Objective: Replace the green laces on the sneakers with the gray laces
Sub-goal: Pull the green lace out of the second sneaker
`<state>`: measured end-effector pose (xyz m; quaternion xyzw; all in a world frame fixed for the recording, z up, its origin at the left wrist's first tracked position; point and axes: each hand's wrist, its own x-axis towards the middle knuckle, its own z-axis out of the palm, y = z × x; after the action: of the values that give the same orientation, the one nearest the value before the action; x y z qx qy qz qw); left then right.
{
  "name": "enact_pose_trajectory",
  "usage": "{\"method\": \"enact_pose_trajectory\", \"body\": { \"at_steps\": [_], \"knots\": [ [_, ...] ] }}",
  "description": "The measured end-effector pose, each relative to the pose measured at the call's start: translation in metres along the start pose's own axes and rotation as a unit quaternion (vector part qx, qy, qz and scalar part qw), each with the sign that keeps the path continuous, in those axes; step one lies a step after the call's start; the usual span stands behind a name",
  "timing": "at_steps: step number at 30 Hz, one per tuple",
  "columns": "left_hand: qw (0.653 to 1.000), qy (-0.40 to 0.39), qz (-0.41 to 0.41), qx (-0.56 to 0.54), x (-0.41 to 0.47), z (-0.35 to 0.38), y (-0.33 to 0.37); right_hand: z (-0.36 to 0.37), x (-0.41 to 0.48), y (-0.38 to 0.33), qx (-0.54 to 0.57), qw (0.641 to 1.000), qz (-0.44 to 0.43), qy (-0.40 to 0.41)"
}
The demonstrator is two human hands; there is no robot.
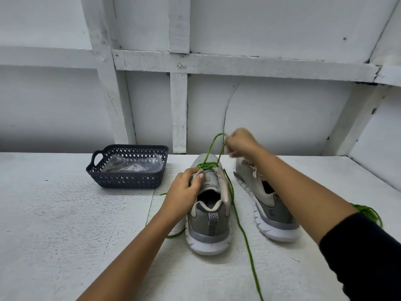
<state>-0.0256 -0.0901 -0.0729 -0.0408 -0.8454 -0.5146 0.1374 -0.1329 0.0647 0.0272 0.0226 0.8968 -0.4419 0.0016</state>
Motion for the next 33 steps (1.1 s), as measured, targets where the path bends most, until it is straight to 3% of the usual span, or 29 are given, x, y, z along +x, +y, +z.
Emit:
{"method": "enact_pose_trajectory", "body": {
  "at_steps": [3, 5, 8, 10, 12, 16, 21, 25, 29, 31, 33],
  "knots": [
    [1.000, 0.000, 0.001, -0.001, 0.000, 0.000, 0.000, -0.030, 0.017, -0.009, 0.119, 0.988, 0.002, 0.098],
    [1.000, 0.000, 0.002, -0.004, 0.000, 0.000, 0.000, -0.028, 0.010, -0.005, 0.102, 0.993, 0.027, 0.047],
    [1.000, 0.000, 0.002, -0.007, 0.000, 0.000, 0.001, -0.002, -0.011, 0.011, 0.001, 0.992, 0.066, -0.108],
    [1.000, 0.001, 0.003, -0.006, 0.001, 0.000, 0.001, 0.016, -0.019, 0.018, -0.078, 0.983, 0.031, -0.166],
    [1.000, 0.001, 0.002, -0.005, 0.001, 0.000, 0.000, 0.025, -0.019, 0.017, -0.127, 0.982, -0.006, -0.142],
    [1.000, 0.000, -0.007, -0.018, 0.000, 0.001, -0.001, 0.016, -0.011, 0.005, -0.080, 0.991, 0.013, -0.110],
    [1.000, 0.002, -0.008, -0.012, -0.001, 0.000, 0.000, 0.018, -0.019, 0.011, -0.155, 0.975, 0.020, -0.155],
    [1.000, 0.003, -0.006, -0.009, -0.001, 0.001, 0.001, 0.033, -0.016, 0.020, -0.204, 0.975, -0.043, -0.074],
    [1.000, 0.004, -0.007, -0.009, -0.001, 0.001, 0.000, 0.015, -0.003, 0.010, -0.047, 0.999, -0.011, -0.003],
    [1.000, 0.004, -0.007, -0.012, 0.000, 0.001, 0.001, -0.003, 0.005, -0.002, 0.042, 0.996, -0.013, 0.075],
    [1.000, 0.004, -0.006, -0.011, -0.001, 0.001, 0.001, -0.013, 0.005, -0.008, 0.084, 0.992, -0.005, 0.099]
  ]
}}
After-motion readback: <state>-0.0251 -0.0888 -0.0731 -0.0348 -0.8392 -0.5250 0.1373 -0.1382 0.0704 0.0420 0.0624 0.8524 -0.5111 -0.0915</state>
